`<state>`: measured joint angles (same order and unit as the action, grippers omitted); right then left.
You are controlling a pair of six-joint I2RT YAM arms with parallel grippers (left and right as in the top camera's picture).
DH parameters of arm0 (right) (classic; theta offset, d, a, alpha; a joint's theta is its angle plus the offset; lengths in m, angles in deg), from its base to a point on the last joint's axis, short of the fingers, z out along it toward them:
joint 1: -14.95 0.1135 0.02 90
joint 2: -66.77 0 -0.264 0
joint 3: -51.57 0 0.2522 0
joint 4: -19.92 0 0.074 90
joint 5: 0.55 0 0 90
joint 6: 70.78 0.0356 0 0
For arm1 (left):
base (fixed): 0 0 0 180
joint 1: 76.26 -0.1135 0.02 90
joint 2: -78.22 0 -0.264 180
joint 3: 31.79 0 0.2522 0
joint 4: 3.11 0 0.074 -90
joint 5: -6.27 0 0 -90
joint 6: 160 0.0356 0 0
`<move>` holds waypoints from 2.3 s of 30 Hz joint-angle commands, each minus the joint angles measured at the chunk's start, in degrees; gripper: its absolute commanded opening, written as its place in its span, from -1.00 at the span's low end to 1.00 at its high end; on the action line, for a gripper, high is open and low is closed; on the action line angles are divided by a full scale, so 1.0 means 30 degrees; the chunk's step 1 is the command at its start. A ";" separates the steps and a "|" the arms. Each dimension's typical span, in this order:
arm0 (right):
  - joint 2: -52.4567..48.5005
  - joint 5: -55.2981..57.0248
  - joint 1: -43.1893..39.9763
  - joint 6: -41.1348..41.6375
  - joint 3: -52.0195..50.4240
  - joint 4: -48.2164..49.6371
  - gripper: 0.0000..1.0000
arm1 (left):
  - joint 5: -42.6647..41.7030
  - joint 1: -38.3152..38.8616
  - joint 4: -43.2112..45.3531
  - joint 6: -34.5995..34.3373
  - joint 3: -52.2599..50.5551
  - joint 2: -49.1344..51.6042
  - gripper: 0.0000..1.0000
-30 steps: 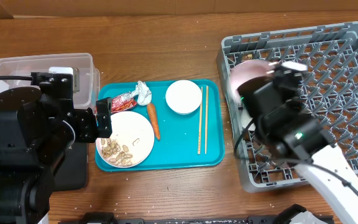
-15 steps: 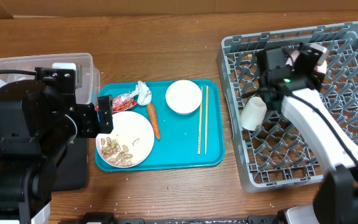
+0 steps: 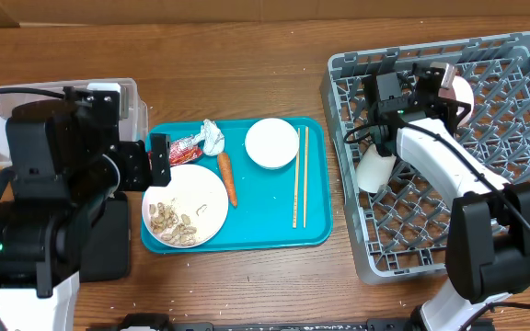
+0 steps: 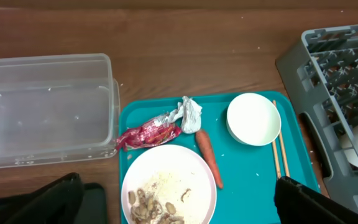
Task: Sort waste into correct bins and load items into the dishwasher
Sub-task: 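Place the pink bowl in the rack's back corner, open right gripper, then grasp the white bowl on the teal tray with the right gripper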
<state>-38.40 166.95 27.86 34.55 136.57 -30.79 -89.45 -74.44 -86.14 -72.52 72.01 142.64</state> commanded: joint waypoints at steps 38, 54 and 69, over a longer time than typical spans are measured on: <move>-0.0583 -2.5689 0.6732 0.8947 0.4765 -0.5020 0.11 | 0.0117 -0.0044 0.0036 0.0423 0.0313 0.7941 1.00; -0.3585 -2.6002 0.5566 1.0877 0.4758 -0.3687 -0.32 | 0.0117 -0.0102 0.0131 0.0423 0.0313 1.1431 1.00; -0.2033 -2.4771 0.5617 0.8714 0.6054 -0.4991 -0.92 | 0.0109 -0.0102 0.0175 0.0423 0.0306 1.3238 1.00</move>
<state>-48.82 89.44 44.62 64.19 151.69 -44.71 -89.45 -74.50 -85.84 -72.52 72.03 181.20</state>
